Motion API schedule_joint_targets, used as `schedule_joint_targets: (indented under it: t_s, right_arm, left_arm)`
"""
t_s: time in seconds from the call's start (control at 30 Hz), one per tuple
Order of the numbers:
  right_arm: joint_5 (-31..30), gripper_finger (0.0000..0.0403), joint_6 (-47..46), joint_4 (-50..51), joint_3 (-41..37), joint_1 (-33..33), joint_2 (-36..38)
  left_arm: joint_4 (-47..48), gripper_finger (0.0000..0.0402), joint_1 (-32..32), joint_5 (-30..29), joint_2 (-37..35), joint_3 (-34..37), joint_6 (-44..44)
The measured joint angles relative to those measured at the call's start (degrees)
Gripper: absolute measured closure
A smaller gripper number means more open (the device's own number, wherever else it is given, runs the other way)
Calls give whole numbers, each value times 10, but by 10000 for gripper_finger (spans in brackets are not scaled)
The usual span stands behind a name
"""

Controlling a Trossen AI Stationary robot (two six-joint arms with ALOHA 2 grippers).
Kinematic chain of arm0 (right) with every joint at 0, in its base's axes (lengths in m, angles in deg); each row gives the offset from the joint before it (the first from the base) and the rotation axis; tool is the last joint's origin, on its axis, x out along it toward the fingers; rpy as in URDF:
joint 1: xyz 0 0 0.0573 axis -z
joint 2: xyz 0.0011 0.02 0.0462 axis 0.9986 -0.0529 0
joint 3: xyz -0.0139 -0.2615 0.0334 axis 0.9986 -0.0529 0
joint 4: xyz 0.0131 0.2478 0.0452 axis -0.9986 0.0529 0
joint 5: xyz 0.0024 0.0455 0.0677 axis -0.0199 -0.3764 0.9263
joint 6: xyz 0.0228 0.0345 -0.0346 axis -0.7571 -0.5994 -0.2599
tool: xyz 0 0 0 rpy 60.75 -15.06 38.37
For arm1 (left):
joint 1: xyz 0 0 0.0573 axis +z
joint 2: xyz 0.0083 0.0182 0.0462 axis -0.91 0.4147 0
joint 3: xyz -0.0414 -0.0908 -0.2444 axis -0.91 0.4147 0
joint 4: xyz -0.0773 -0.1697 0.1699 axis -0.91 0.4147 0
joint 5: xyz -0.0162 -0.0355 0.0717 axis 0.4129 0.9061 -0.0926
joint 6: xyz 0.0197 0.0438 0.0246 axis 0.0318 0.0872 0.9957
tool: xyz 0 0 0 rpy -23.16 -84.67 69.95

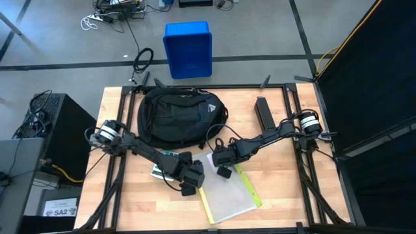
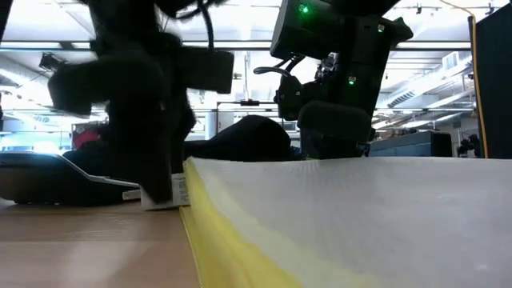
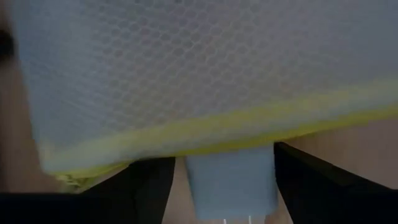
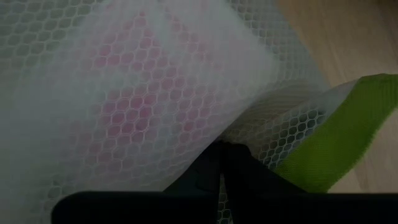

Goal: Unpack backpack
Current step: Remove the white charger adapter from the yellow zip bag

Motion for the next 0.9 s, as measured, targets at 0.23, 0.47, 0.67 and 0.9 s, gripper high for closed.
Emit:
schedule_joint_targets:
  t_s: [0.23,0.47,0.67,0.9]
  right_arm:
    - [0,403,4,0,0,0,0]
    - [0,403,4,-5,0,0,0]
    - [-1,403,4,-6,0,-2,0]
    - [-5,403,4,-6,0,-3,0]
  left_arm:
    - [89,166,-38,-20,-10,-70,24]
    - [113,165,-35,-55,-12,-78,-4]
    - [98,165,-15,-49,-12,-36,-17]
    - [-22,165,-7,0,-11,25,-19]
